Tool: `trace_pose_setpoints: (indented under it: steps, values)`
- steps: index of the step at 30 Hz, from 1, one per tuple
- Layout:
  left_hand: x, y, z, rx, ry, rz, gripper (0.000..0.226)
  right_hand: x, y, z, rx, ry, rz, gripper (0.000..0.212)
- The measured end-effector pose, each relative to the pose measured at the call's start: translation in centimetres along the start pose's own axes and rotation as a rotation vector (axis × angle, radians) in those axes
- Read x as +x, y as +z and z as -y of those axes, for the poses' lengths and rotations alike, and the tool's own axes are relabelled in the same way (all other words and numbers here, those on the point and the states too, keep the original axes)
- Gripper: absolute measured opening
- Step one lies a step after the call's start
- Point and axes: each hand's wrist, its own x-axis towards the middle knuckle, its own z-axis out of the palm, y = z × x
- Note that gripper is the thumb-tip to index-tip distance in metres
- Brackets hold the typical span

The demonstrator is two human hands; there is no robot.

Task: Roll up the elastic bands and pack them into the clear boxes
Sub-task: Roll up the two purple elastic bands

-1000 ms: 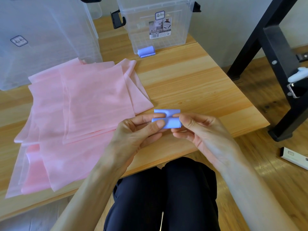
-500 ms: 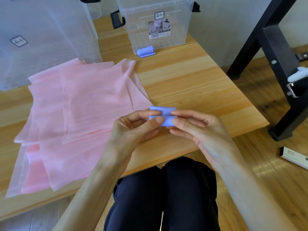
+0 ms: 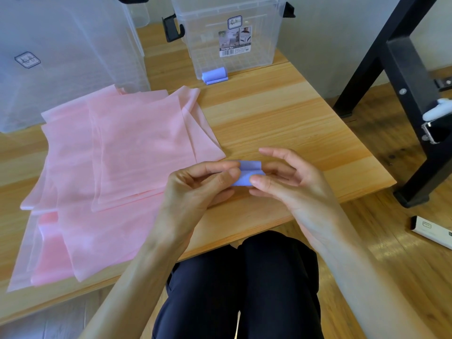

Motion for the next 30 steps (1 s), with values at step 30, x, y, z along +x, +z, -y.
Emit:
trace_pose_setpoints:
  steps: [30]
  values:
    - [11.0, 0.4, -3.3, 0.781, 0.313, 0.082, 0.011, 11.5, -3.1, 3.6, -0.485, -0.200, 0.056, 0.013]
